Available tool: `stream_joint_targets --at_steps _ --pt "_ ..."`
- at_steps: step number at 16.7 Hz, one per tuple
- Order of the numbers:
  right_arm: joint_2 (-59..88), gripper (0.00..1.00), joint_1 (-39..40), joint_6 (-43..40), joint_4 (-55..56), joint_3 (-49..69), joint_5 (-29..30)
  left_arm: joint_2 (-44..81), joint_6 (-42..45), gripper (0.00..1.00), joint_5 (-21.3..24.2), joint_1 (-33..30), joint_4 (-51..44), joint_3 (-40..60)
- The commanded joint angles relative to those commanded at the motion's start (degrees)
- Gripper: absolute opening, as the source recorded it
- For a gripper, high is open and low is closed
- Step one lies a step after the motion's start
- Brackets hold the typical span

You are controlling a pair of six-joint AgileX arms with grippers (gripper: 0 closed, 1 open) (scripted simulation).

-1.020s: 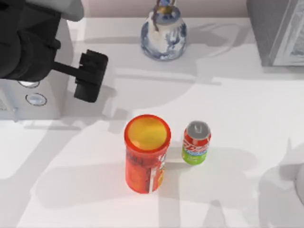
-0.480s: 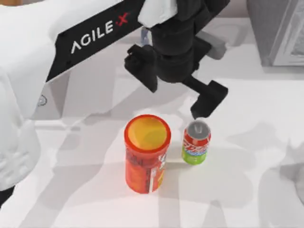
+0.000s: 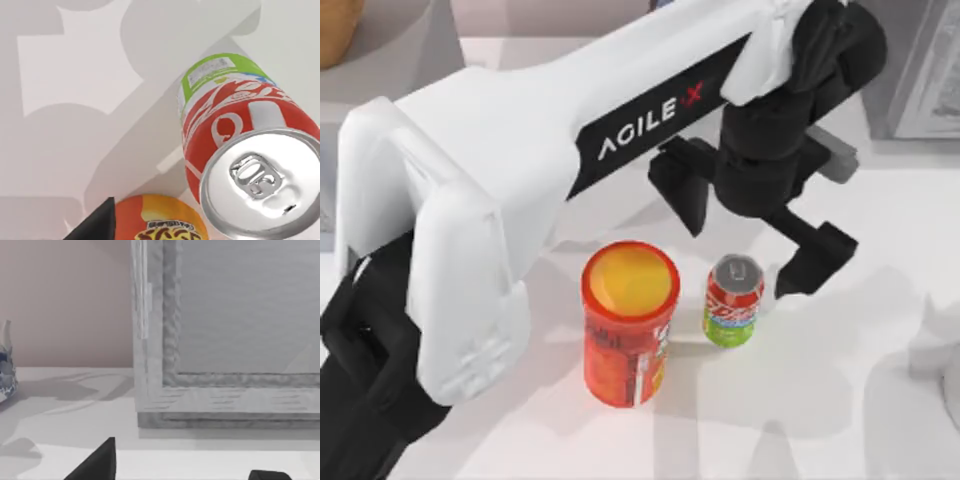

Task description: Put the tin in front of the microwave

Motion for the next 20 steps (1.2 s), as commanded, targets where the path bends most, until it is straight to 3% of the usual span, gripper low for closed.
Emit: stream_joint_targets --at_steps 5,12,17,20 --pt "0.0 1.0 0.0 0.0 0.0 0.0 0.0 -0.1 0.1 1.0 0.0 0.2 1.1 -1.1" --pt "0.0 1.0 0.0 0.0 0.0 0.0 0.0 -1.2 0.1 1.0 0.0 0.1 13.2 -14.5" --pt "0.0 1.0 0.0 0.0 0.0 0.0 0.0 -1.3 0.1 1.0 0.0 0.1 14.7 -16.0" --pt "0.0 1.0 0.0 0.0 0.0 0.0 0.0 -1.3 0.1 0.77 0.0 0.1 14.7 -16.0"
